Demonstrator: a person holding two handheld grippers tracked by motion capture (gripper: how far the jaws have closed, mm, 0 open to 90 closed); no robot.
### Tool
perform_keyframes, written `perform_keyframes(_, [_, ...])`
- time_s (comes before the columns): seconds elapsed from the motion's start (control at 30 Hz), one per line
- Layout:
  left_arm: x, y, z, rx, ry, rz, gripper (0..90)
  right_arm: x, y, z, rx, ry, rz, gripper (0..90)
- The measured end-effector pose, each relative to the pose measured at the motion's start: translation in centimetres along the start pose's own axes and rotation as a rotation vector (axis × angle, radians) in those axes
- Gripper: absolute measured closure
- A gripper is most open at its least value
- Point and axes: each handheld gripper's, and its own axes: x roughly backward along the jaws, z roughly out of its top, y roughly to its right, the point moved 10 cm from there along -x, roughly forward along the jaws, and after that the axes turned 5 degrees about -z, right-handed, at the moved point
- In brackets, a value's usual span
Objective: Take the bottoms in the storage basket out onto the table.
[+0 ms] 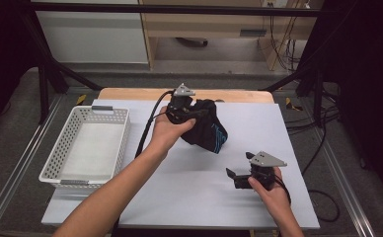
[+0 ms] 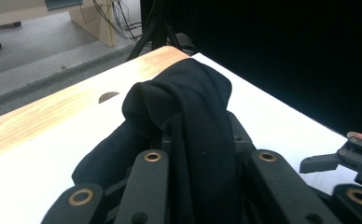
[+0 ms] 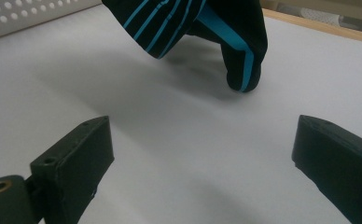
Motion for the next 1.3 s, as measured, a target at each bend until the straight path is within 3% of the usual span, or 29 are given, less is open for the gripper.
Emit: perform_keyframes(1.3, [-1.3,0.6,-2.1,-0.005,-0.021,-0.007,75.7,0.0,-0.1,0.0,0.001,-0.004,0.006,5.5])
